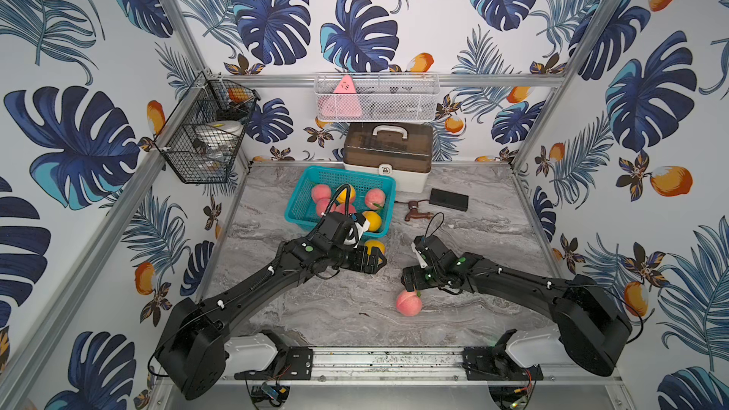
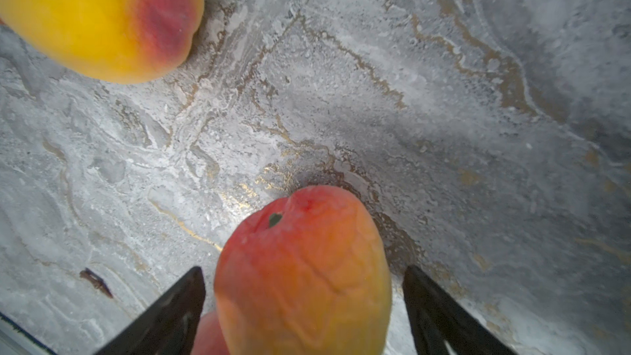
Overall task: Put the peaches into the basket
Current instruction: Pick up the peach from the center of the board.
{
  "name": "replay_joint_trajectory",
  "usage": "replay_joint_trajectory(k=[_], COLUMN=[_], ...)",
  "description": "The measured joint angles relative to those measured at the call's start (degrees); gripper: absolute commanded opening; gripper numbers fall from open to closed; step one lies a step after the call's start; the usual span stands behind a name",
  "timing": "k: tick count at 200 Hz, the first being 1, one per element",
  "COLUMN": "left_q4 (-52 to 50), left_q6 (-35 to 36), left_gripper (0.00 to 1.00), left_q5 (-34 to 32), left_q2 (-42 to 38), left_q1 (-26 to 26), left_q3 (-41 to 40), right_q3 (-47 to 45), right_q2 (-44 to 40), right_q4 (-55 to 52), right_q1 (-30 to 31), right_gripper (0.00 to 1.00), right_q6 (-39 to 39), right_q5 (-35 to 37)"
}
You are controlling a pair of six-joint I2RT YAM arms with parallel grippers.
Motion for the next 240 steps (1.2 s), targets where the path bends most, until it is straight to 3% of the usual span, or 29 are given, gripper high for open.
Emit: replay_joint_trajectory(k=[50, 109, 177, 240], left_q4=[0.1, 0.2, 0.2, -1.0], left_q6=[0.0, 0.0, 0.0, 0.1], left_gripper=[0.99, 0.98, 0.98, 0.98], left_q5=[0.1, 0.0, 0.3, 0.1], left_q2=[0.7, 1.4, 2.6, 3.3], left_q1=[0.0, 0.0, 0.0, 0.0], left_q3=[-0.1, 0.2, 1.2, 3.1], right_q3=[0.3, 0.9, 1.4, 1.5], right_q2=[1.6, 3.4, 3.9, 3.1], right_q4=[0.0, 0.1, 0.2, 0.2], right_q1=[0.0, 0.0, -0.3, -0.3], right_gripper=[0.88, 0.78, 0.55, 0.47], right_q6=[-0.8, -2.0, -2.7, -3.6], right_q5=[0.0, 0.0, 0.0, 0.0])
